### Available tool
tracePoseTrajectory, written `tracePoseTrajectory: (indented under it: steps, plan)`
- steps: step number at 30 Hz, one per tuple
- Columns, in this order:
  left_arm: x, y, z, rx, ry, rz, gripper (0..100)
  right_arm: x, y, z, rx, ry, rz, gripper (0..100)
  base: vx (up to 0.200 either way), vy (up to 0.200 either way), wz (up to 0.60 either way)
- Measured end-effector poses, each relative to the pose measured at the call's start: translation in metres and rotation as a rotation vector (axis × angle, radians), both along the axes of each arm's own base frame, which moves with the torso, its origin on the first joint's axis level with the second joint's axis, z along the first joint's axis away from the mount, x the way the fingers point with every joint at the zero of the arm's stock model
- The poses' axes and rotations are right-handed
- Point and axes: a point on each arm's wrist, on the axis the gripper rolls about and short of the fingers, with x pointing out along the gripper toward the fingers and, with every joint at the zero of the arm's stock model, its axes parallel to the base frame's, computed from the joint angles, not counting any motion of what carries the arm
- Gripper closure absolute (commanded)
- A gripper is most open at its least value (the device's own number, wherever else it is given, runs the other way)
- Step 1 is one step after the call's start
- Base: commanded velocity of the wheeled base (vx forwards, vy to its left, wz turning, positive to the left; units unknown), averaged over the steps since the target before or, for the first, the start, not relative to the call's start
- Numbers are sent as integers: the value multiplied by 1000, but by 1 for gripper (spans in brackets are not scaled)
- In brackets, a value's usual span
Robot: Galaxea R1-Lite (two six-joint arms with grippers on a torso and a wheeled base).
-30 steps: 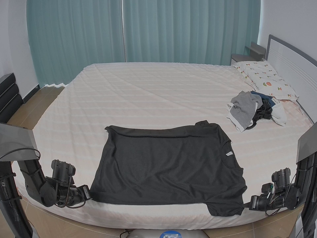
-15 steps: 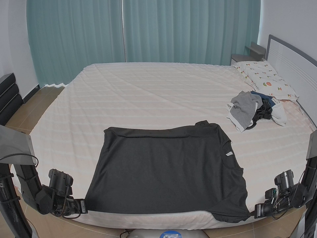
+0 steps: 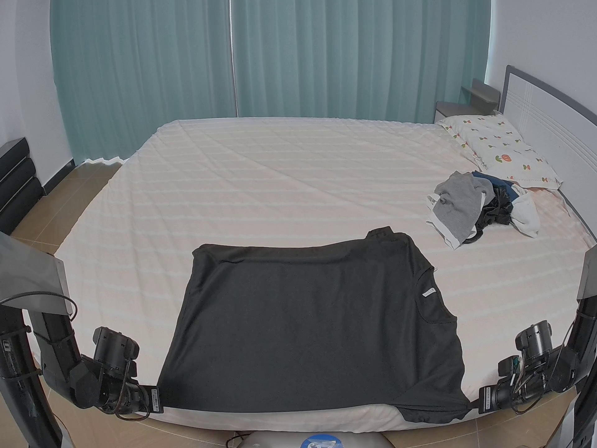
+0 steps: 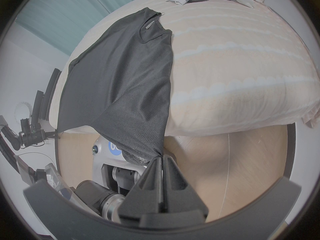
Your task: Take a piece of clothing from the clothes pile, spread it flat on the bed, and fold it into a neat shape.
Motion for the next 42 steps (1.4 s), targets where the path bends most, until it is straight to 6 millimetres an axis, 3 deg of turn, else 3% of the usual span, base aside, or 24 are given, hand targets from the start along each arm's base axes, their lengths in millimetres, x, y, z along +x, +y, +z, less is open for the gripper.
tracePoseTrajectory:
  steps: [12, 13, 18, 19, 27, 34, 42]
  plan:
    - [1, -3, -7, -4, 24, -13, 100, 6, 6, -7, -8, -17, 30, 100, 0, 0, 0]
    - [1, -3, -8, -4, 25, -13, 100, 6, 7, -8, -7, -14, 36, 0, 0, 0, 0]
    - [2, -3, -9, -4, 28, -14, 100, 6, 10, -11, -10, -1, 48, 0, 0, 0, 0]
    - [2, -3, -9, -5, 28, -14, 0, 6, 10, -11, -8, -6, 47, 0, 0, 0, 0]
    - [1, -3, -9, -8, 28, -12, 0, 16, 7, -7, 38, -91, -29, 0, 0, 0, 0]
    - [8, -2, 0, -37, -50, 33, 0, 38, 6, 4, 129, -299, -142, 0, 0, 0, 0]
    - [28, 2, 15, -161, -173, 175, 0, 53, 5, -9, 168, -388, -189, 0, 0, 0, 0]
